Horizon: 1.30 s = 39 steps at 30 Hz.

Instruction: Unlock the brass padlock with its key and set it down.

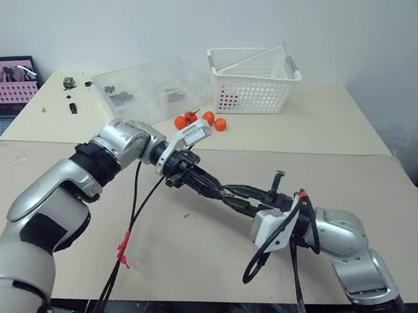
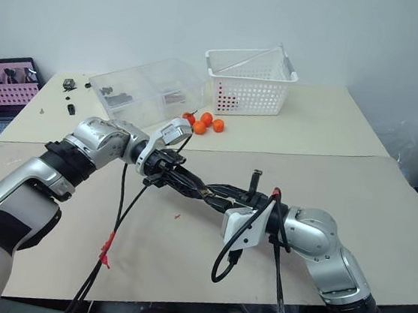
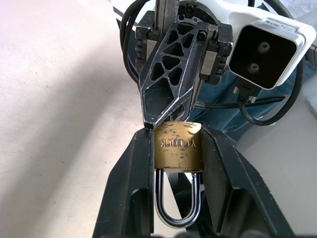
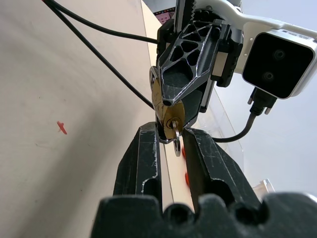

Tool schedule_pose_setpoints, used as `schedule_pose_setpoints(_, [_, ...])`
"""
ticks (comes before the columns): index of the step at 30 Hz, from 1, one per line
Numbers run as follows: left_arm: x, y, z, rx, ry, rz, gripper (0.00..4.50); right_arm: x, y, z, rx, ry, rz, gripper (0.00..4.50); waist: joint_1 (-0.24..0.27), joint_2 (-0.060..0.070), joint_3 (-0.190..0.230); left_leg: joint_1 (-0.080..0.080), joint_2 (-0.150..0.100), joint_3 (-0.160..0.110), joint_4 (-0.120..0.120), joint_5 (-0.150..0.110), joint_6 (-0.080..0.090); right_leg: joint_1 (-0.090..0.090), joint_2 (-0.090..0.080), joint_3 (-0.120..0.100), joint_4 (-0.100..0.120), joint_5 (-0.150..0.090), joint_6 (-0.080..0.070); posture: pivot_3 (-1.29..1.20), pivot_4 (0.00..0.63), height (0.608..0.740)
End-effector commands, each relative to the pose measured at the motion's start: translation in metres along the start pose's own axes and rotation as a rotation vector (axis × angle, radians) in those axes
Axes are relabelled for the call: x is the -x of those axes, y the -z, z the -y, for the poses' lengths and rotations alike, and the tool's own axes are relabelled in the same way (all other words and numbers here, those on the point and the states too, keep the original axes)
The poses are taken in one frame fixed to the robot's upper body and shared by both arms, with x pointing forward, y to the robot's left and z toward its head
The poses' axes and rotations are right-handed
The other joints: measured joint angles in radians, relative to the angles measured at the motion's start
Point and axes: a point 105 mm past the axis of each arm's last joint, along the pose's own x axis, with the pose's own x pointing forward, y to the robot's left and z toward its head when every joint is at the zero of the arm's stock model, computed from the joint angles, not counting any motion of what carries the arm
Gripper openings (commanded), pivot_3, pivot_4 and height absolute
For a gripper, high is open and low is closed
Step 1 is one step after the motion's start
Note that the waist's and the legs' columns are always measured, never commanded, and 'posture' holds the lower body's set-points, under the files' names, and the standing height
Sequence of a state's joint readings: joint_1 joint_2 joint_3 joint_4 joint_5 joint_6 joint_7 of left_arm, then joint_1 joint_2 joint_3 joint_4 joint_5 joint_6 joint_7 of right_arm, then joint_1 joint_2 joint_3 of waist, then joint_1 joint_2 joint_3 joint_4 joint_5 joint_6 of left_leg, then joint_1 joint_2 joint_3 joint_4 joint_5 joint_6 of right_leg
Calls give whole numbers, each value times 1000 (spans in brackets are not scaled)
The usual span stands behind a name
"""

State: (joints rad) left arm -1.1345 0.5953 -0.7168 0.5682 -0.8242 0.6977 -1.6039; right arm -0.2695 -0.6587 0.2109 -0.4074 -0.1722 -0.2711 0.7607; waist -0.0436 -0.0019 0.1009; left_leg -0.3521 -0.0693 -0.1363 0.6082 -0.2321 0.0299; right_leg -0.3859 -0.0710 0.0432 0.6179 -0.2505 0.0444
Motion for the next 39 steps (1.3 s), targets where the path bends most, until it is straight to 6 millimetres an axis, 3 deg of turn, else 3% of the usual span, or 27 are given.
schedule_pose_setpoints(1, [-9,-9,6,-46,40,-30,818,2,-19,23,50,87,64,1340,0,0,0,0,0,0,0,0,0,0,0,0,0,0,0,0,150,740])
schedule_pose_setpoints(5, [-9,-8,6,-45,41,-31,818,1,-20,23,59,90,59,2558,1,0,0,0,0,0,0,0,0,0,0,0,0,0,0,0,150,740])
schedule_pose_setpoints(19, [-8,-8,6,-45,38,-36,818,3,-24,17,39,73,71,2558,0,0,0,0,0,0,0,0,0,0,0,0,0,0,0,0,150,740])
schedule_pose_setpoints(23, [-9,-8,5,-47,39,-37,818,3,-25,16,32,73,74,1479,0,0,0,0,0,0,0,0,0,0,0,0,0,0,0,0,150,740])
schedule_pose_setpoints(26, [-10,-8,5,-47,41,-38,818,2,-25,14,23,66,75,303,0,0,0,0,0,0,0,0,0,0,0,0,0,0,0,0,150,740])
schedule_pose_setpoints(27, [-10,-8,5,-47,41,-38,818,2,-26,14,22,65,75,166,0,0,0,0,0,0,0,0,0,0,0,0,0,0,0,0,150,740])
schedule_pose_setpoints(39, [-8,-9,6,-68,36,-42,818,1,-24,16,27,68,70,156,0,0,0,0,1,0,0,0,0,0,1,0,0,0,0,0,150,740])
